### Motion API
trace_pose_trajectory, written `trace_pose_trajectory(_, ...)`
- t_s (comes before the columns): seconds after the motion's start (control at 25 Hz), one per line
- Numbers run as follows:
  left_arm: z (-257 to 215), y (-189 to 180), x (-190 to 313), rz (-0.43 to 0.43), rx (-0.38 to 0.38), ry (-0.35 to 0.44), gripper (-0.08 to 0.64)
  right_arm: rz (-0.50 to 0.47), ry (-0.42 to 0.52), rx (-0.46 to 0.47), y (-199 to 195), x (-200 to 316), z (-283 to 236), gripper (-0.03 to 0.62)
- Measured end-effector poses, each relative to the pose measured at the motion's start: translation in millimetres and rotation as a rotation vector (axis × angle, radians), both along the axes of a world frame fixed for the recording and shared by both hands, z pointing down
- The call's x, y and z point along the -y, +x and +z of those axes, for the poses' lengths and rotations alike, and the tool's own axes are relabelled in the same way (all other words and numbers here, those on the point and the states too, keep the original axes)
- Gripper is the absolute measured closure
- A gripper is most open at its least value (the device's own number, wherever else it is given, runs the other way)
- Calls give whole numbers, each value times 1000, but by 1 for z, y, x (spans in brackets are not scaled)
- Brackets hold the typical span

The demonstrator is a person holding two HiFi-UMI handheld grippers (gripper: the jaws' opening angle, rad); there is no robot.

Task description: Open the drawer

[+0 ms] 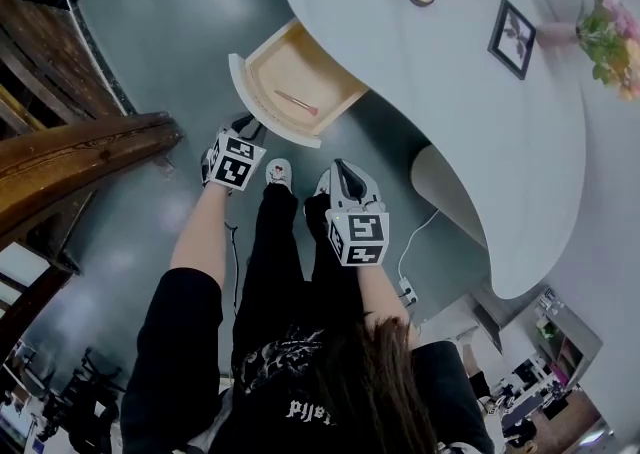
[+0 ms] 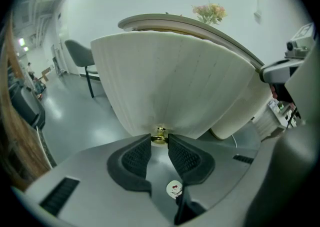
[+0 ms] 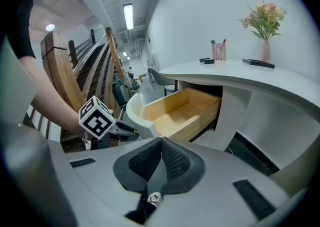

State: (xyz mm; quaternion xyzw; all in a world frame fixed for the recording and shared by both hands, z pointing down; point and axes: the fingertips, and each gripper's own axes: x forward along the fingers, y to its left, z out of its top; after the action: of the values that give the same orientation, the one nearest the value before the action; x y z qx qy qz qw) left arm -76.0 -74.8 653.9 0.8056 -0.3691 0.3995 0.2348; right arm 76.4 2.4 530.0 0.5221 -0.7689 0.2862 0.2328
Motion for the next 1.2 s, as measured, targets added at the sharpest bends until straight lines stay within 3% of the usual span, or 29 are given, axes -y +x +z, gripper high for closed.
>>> trace_pose_trajectory(0.32, -8, -4, -6, -151, -25, -62, 440, 42, -19, 30, 17, -4, -10, 568)
trace_pose_trajectory(0.56, -33, -3, -18, -183, -30, -25, 408, 45, -5, 76, 16, 1, -24, 568)
trace_pose_trajectory(0.8, -65, -3, -40, -243, -99, -2, 405, 41, 7, 83, 19, 2, -41, 568)
trace_pose_trajectory(0.96, -80, 4, -62, -220, -127, -7, 405, 51, 32, 76, 24, 5, -54, 568)
trace_pose_trajectory(1.2, -123, 17, -74, -125, -161, 72, 405, 67, 61, 77, 26, 3, -74, 568)
